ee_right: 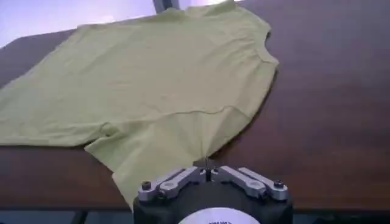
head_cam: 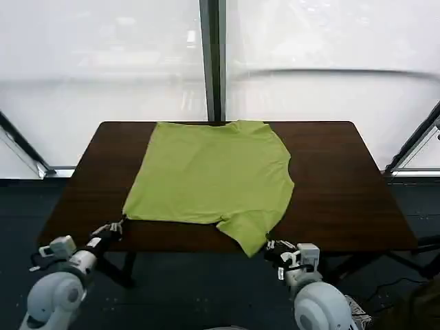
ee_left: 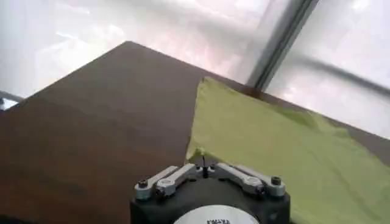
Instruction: Fold and organize the clothes.
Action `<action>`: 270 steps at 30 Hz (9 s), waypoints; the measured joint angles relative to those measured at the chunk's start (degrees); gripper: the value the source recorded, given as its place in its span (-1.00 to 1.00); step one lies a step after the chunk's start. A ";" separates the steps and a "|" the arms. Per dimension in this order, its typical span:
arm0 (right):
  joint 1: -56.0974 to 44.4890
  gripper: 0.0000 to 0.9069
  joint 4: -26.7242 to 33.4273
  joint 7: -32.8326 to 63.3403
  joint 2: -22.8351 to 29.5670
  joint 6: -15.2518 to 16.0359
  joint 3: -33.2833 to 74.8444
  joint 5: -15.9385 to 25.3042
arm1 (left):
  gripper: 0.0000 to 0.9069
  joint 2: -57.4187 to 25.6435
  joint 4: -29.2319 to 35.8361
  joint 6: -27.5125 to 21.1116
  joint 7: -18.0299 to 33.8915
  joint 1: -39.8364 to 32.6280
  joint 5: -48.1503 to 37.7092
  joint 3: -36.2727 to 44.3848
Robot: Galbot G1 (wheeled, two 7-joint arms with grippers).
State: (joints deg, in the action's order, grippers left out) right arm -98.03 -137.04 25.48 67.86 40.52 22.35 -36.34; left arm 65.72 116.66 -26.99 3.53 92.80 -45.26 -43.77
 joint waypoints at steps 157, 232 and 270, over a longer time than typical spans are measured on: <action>8.98 -1.00 9.53 -8.07 -23.18 -1.56 4.34 -13.01 | -0.98 -3.52 -3.35 -1.04 3.61 -8.73 5.66 6.39; 72.27 0.94 61.15 -7.31 -3.38 1.67 -27.14 -20.51 | 0.94 -15.89 -15.32 -14.84 15.22 -37.06 -17.89 16.62; 70.90 -0.16 58.09 -7.65 -4.76 1.67 -25.88 -20.43 | 0.27 -9.48 -45.17 -14.95 6.03 -57.80 -7.51 29.55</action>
State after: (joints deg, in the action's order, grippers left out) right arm -27.13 -78.95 17.83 63.10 42.20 -3.52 -56.78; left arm 56.24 71.49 -41.94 9.56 34.99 -52.77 -14.22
